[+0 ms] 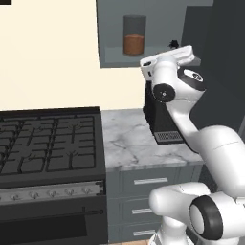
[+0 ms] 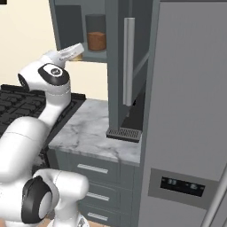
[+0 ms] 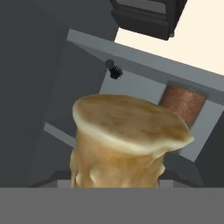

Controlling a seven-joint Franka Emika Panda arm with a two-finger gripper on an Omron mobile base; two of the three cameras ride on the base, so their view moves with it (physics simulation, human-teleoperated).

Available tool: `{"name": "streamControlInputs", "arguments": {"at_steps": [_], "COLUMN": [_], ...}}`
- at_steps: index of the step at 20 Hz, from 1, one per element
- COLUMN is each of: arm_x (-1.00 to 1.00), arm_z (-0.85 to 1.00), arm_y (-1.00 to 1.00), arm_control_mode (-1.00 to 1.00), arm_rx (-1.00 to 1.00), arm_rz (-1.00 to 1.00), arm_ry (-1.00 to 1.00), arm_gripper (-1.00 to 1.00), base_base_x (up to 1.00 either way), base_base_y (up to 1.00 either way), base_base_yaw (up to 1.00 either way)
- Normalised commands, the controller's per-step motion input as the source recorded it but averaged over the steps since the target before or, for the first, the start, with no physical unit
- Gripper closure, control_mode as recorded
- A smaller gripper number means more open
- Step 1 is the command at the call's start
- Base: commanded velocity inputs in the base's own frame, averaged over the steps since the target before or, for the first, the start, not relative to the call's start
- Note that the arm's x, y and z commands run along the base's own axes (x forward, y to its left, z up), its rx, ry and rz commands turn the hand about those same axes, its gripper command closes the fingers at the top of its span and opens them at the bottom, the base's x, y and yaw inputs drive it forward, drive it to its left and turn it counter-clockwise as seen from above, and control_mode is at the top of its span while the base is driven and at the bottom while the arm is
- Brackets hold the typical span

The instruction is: Pick the jar and candle from the dining table and place them in the open cabinet. Close the cabinet after placing the objects.

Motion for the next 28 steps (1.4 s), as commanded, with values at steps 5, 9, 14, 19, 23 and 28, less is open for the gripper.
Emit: {"name": "streamControlInputs", "arguments": {"at_steps": [5,9,14,19,23,28], "arm_x": [0.35,0.06,0.01,0.0,0.0,0.0], "arm_z": [-0.16,-0.06,0.0,-0.01,-0.15,-0.31], "arm_y": [-0.01,-0.08,-0.19,-0.23,-0.23,-0.22], "arm_control_mode": [-1.0,-1.0,-1.0,-1.0,-1.0,-1.0], "arm_rx": [0.0,-0.01,-0.02,-0.02,0.0,0.0], "arm_rz": [-0.05,-0.06,-0.04,0.0,0.0,0.0], "arm_ry": [0.03,0.0,-0.08,-0.16,-0.15,-0.05], "arm_gripper": [1.0,1.0,1.0,1.0,1.0,1.0], "base_base_x": [0.0,0.0,0.0,0.0,0.0,0.0], "base_base_y": [0.0,0.0,0.0,0.0,0.0,0.0], "base_base_yaw": [0.0,0.0,0.0,0.0,0.0,0.0]}}
